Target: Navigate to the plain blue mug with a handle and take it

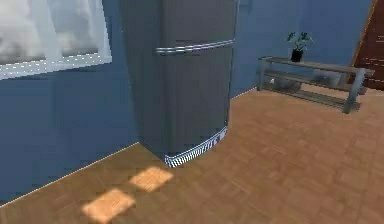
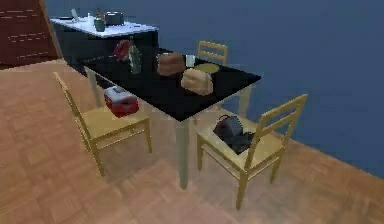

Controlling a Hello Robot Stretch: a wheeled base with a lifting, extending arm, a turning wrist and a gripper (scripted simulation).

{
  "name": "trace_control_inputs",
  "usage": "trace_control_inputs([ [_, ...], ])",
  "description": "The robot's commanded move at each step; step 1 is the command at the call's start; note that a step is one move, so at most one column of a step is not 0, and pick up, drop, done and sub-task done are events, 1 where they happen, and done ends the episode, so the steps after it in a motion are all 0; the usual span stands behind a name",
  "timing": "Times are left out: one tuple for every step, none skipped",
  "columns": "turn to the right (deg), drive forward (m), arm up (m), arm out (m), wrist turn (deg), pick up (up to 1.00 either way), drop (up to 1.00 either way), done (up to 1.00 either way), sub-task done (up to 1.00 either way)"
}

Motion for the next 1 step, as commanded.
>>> trace_control_inputs([
  [42.0, 0.00, 0.00, 0.00, 0.0, 0.00, 0.00, 0.00, 0.00],
])
